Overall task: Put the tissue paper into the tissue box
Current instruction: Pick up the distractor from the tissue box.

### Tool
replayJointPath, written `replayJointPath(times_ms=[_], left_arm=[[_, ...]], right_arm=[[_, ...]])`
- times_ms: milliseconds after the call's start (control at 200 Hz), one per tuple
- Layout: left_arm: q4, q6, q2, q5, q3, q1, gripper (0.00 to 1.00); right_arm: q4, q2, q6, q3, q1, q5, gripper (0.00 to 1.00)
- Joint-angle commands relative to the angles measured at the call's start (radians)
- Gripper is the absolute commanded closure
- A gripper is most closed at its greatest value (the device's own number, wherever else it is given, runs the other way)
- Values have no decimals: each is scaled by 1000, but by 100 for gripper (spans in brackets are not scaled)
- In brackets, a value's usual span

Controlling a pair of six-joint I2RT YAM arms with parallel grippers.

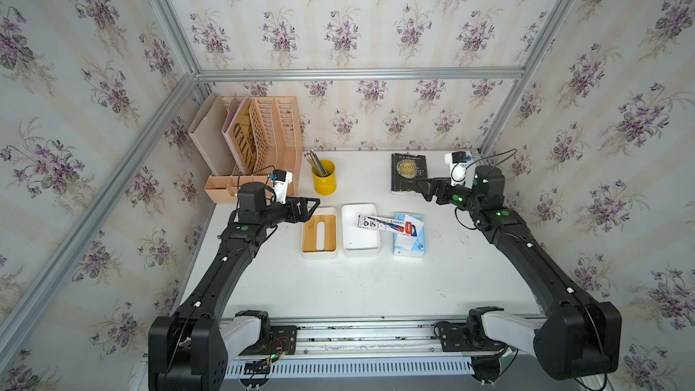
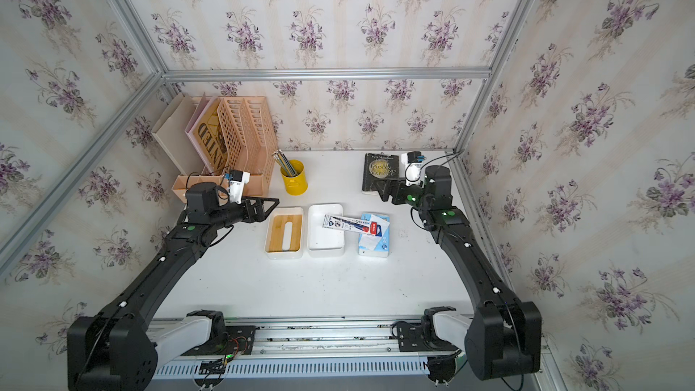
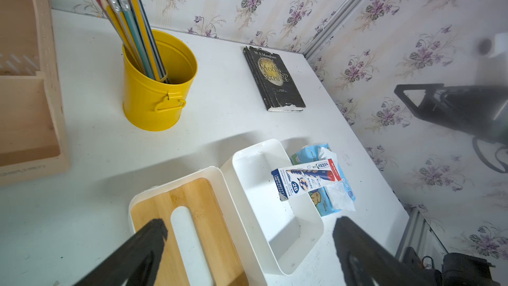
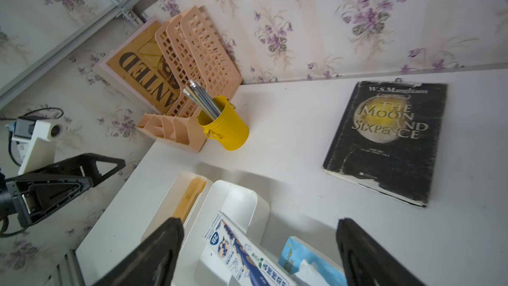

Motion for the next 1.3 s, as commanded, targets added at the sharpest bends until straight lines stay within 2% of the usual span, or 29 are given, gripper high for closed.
replayJointPath(times_ms=[0,45,120,250,425,475,505,789,1149,1299], left_arm=[[-24,9,-11,-2,0,-13,1],[-47,24,-15,-33,5,-32,1],[-101,54,-23,-114,19,-81,1],[-169,102,-40,-258,35,-192,1],[-173,104,-50,-344,32,-267,1],[-175,104,-50,-351,33,-273,1],[-178,104,-51,-354,34,-273,1],[-214,116,-72,-357,38,-282,1],[-227,122,-56,-358,41,-300,1],[-252,131,-43,-388,61,-324,1]], right_arm=[[-201,69,-144,96,131,146,8],[-237,103,-170,124,188,225,8],[-274,154,-202,158,242,272,6],[-335,229,-256,212,301,316,0],[-397,331,-306,292,332,305,0],[-425,372,-322,326,331,298,1],[-438,394,-328,346,375,310,2],[-491,520,-402,427,485,406,2],[-498,530,-414,382,496,451,2],[-488,535,-412,358,496,479,6]])
